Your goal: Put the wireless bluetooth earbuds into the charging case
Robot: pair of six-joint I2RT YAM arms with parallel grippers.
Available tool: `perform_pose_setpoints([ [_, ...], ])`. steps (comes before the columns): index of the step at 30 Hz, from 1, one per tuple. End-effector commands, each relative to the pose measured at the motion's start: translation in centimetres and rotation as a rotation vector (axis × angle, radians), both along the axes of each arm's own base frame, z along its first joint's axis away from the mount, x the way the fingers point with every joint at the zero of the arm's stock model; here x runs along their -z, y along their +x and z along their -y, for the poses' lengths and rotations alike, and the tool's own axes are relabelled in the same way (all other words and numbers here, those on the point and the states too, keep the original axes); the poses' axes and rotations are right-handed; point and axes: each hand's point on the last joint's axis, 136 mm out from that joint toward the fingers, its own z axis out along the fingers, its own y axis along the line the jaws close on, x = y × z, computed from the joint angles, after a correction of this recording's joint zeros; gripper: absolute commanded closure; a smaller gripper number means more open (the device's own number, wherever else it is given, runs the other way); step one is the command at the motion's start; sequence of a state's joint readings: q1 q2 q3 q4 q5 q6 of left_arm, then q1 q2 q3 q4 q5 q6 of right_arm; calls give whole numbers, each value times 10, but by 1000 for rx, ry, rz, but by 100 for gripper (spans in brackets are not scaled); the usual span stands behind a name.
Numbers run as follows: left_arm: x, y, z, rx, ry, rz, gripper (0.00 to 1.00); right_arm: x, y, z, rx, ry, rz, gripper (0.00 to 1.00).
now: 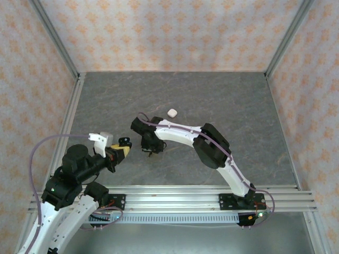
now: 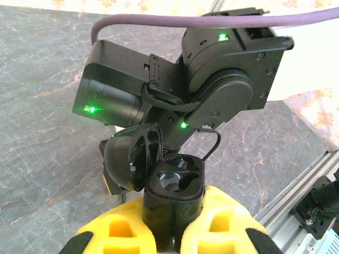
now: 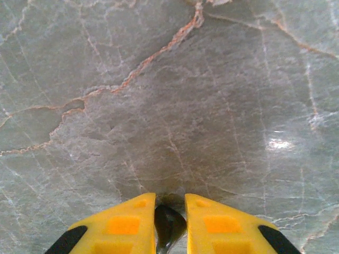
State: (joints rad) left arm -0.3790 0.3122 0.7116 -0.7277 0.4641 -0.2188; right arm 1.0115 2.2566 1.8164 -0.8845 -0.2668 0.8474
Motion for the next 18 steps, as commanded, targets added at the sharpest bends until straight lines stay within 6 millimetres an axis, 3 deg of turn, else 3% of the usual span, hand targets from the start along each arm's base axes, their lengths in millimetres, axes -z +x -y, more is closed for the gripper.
perform_pose_setpoints([
  [1,-5,2,1,2,-12,37,100,4,-5,12,-25,-55,-27,83],
  [6,-10,5,2,9,-11,61,100,-8,-2,11,-41,-37,6,87],
  [13,-13,8,6,30,-9,87,100,-45,17,14,-107,-10,164,89],
  [18,-8,6,9,41,-20,60,100,-41,16,21,-192,-27,175,90],
])
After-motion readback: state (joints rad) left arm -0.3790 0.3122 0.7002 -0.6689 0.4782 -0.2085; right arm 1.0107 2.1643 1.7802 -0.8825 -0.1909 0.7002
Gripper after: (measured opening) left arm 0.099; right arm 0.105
